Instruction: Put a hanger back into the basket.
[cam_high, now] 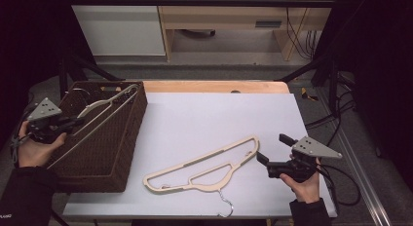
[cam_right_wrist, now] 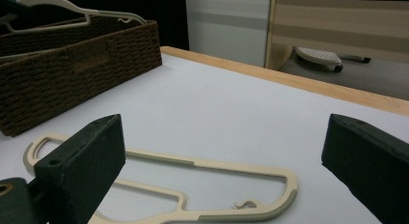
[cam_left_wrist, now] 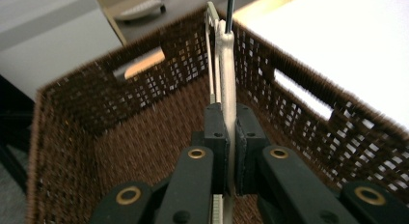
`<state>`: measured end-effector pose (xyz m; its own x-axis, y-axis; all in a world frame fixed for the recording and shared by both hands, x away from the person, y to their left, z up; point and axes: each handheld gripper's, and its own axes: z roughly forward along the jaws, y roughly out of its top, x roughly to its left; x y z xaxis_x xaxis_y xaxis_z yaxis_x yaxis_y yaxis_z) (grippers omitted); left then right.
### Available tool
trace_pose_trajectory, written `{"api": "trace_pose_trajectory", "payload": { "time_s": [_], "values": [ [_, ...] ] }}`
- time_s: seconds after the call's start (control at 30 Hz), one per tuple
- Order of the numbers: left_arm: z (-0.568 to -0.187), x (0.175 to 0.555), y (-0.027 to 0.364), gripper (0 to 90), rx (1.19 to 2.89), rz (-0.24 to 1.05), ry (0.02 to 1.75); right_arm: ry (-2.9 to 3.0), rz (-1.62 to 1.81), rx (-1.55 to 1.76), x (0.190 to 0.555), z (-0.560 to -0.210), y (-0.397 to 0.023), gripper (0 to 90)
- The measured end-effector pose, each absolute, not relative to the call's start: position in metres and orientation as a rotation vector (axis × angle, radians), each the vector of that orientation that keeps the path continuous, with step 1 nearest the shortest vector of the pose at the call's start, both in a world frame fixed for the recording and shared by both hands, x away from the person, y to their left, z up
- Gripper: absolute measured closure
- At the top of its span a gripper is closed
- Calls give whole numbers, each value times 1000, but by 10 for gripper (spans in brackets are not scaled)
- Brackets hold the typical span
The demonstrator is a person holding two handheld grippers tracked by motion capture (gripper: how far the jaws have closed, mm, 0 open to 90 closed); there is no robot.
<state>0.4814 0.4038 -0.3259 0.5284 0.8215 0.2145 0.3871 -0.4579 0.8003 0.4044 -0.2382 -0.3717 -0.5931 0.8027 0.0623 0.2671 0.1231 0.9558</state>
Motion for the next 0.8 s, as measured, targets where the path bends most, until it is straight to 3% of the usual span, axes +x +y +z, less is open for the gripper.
{"api": "trace_pose_trajectory", "payload": {
  "time_s": [0.37,0.8],
  "values": [
    [-359,486,379,852,2192,807,997,1933,1482,1027,404,-372,-238,20],
    [-376,488,383,812,2281,615,1113,1937,1486,1024,405,-373,-236,21]
  ]
}}
